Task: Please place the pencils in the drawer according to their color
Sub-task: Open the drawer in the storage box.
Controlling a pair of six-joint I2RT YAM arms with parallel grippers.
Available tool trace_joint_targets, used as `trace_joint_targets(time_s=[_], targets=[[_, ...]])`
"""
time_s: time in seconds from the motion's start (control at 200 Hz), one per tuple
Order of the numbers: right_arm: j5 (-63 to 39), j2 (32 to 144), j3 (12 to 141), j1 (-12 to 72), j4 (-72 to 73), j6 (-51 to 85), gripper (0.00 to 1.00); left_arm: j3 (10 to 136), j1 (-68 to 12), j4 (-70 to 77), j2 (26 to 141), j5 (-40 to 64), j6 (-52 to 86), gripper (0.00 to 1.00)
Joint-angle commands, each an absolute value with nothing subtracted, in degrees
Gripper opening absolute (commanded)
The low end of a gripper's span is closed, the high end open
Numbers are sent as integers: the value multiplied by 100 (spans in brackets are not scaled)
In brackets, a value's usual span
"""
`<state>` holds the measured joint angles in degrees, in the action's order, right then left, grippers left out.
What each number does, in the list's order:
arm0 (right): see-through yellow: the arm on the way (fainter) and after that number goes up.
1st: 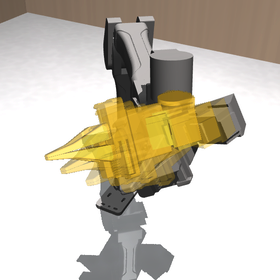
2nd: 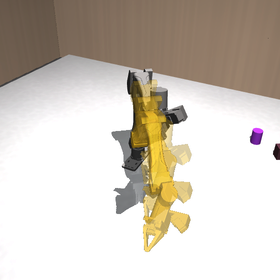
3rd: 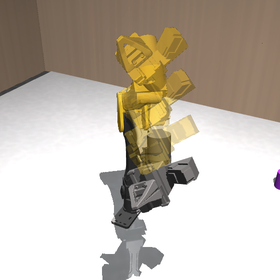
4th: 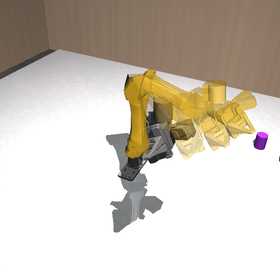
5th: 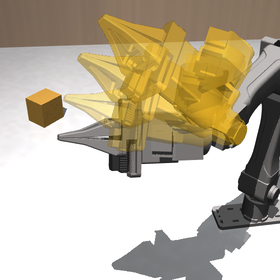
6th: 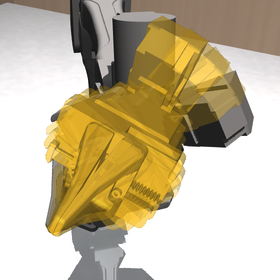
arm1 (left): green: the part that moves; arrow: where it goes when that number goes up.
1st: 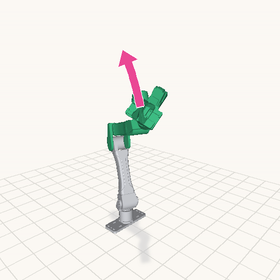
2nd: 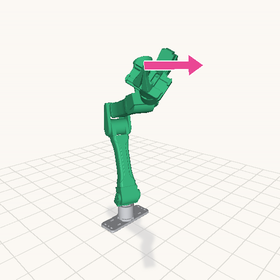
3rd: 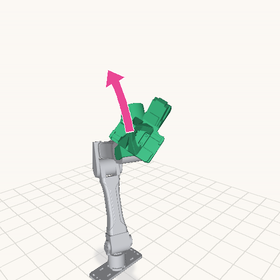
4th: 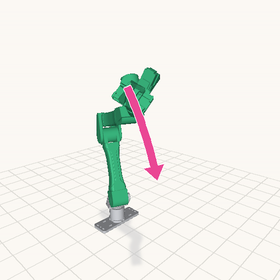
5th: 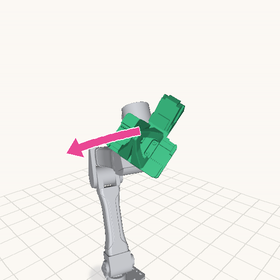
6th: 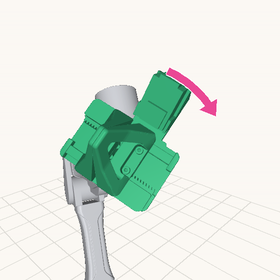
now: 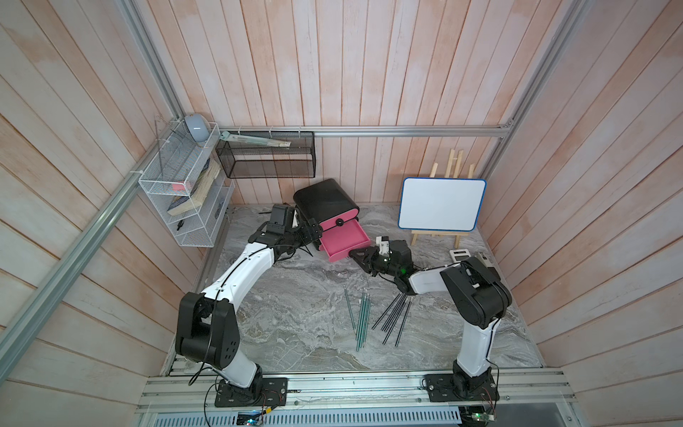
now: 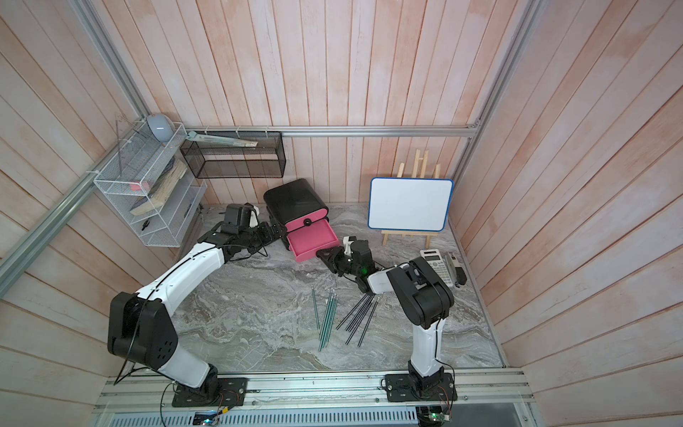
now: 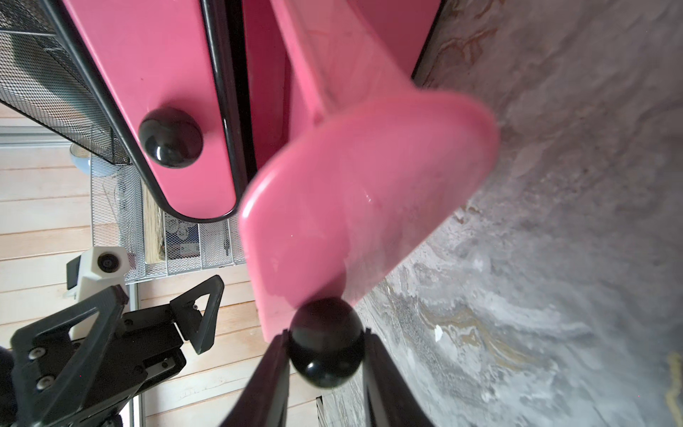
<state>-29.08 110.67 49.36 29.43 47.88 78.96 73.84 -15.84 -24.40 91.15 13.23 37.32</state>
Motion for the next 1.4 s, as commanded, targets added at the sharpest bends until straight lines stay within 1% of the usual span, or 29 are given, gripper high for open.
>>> trace_joint_targets(time_s=[0.0,0.095,0.2,0.595,0.84,1.085,1.25,1.395], targets=[[-3007,10900,4843,2908,4562,7726,28,7262,-1617,-2285,8930,1340,3757,99],[-3021,10868,4834,2897,4475,7662,43,7218,-1631,-2268,8907,1343,3771,99],[-3019,10781,4834,2891,4310,7540,51,7151,-1639,-2250,8869,1342,3781,100],[-3063,10404,4694,2795,3669,7093,60,7023,-1644,-2203,8757,1344,3819,100],[-3002,9882,4587,2751,2807,6456,61,6889,-1644,-2189,8660,1302,3858,99],[-2723,9383,4819,2853,1106,5274,53,6339,-1755,-2147,8304,1198,4026,100],[-1953,9299,5260,3260,-67,4405,52,5629,-1863,-1976,7951,1122,4314,99],[-1166,9440,5638,3754,-719,3964,52,5010,-1933,-1756,7712,1134,4566,99]])
